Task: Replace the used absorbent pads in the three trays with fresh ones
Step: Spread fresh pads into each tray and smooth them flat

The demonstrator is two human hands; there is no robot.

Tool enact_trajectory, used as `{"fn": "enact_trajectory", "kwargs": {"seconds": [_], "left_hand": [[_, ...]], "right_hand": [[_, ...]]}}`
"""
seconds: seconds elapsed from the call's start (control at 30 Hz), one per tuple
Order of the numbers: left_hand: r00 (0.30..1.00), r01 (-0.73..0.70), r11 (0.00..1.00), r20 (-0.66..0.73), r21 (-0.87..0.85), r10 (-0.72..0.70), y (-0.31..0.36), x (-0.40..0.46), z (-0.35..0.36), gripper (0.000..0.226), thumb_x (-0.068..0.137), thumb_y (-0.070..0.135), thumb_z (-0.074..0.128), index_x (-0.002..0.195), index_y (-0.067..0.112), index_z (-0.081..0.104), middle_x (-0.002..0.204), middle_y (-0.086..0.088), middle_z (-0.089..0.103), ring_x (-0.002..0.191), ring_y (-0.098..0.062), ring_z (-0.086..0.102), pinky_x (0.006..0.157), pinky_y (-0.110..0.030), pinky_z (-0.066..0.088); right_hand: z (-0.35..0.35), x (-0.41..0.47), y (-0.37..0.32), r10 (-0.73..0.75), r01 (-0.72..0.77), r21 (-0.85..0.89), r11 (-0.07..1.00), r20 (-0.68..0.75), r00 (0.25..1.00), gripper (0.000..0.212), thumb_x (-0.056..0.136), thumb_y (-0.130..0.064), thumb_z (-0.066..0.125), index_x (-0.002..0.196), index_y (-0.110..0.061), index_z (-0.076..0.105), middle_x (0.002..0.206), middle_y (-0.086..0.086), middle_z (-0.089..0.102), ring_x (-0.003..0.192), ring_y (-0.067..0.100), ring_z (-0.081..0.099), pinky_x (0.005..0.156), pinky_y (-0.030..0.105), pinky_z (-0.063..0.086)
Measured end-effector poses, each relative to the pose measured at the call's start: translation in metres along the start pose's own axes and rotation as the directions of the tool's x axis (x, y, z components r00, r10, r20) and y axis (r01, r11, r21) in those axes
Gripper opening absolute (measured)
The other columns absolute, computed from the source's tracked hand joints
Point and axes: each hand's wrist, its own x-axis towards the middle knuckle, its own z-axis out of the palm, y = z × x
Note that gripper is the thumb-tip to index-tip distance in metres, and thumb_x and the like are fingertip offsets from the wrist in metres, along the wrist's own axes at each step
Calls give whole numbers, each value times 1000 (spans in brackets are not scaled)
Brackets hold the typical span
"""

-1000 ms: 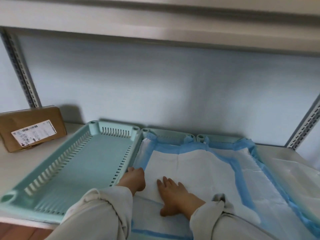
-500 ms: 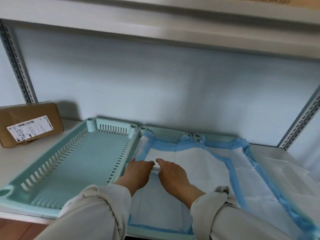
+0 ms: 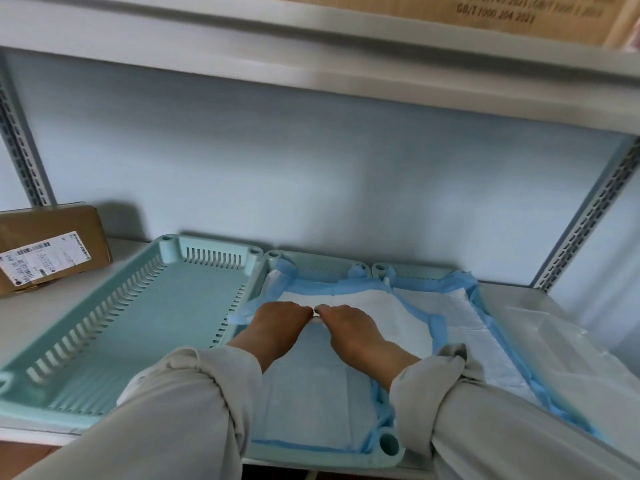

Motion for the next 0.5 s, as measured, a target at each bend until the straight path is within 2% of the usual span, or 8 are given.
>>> {"fn": "enact_trajectory", "kwargs": {"seconds": [0.07, 0.13, 0.27, 0.33, 0.4, 0.43, 0.47, 0.5], "left_hand": [[1000, -9, 999, 16, 37, 9, -6, 0, -9, 32, 97, 9, 43, 127, 19, 50, 117, -6, 62, 110, -25, 61, 86, -34, 49], [1000, -14, 997, -11, 76, 14, -15, 0, -16, 30, 97, 10, 45, 125, 18, 51, 115, -5, 62, 108, -23, 62, 87, -32, 48], [994, 68, 995, -95, 69, -61, -17, 3, -24, 37, 94, 10, 51, 128, 23, 54, 119, -2, 63, 113, -21, 59, 99, -29, 41], [985, 153, 988, -89, 27, -150, -15, 5, -25, 38, 94, 10, 49, 129, 25, 54, 124, -1, 61, 120, -20, 54, 110, -35, 32], [960, 266, 963, -75, -55, -269, -14, 8, -23, 46, 93, 10, 45, 136, 25, 45, 139, -3, 49, 135, -22, 40, 118, -43, 18], [928, 354, 922, -66, -154, -367, -14, 9, -22, 53, 93, 12, 44, 144, 26, 34, 150, -7, 35, 143, -25, 26, 119, -47, 11], [865, 462, 831, -49, -309, -499, -12, 9, -24, 62, 95, 17, 44, 150, 26, 18, 158, -9, 17, 148, -27, 11, 118, -49, 6], [767, 554, 657, 6, -511, -642, -11, 10, -26, 72, 96, 26, 46, 152, 24, 2, 160, -10, 0, 149, -27, -1, 118, -50, 4]], "right_hand": [[-1, -4, 16, 30, -29, -31, 999, 44, 999, 37, 94, -4, 43, 130, -12, 49, 127, 13, 57, 114, 29, 56, 98, 37, 45], [-2, -10, 34, 112, -107, -51, 993, 109, 988, 39, 94, -2, 43, 131, -10, 48, 129, 14, 54, 117, 28, 53, 99, 35, 43], [-7, -17, 52, 251, -251, -16, 968, 97, 963, 39, 95, -7, 43, 134, -10, 44, 131, 12, 53, 119, 26, 52, 95, 30, 41], [-12, -19, 53, 279, -282, 6, 960, 106, 954, 40, 96, -9, 42, 136, -10, 42, 133, 12, 51, 122, 26, 50, 97, 29, 40], [-13, -18, 53, 264, -280, 61, 958, 199, 944, 43, 97, -8, 42, 139, -9, 38, 139, 14, 46, 127, 27, 46, 103, 29, 36], [-13, -19, 52, 240, -275, 110, 955, 259, 936, 45, 97, -9, 42, 142, -9, 36, 143, 14, 42, 130, 27, 42, 106, 29, 32], [-14, -20, 49, 220, -278, 163, 947, 304, 927, 46, 98, -13, 42, 143, -10, 34, 146, 12, 39, 133, 26, 39, 109, 29, 29], [-14, -20, 46, 207, -283, 216, 934, 317, 925, 45, 99, -17, 42, 143, -11, 34, 147, 10, 38, 133, 25, 38, 110, 29, 28]]}}
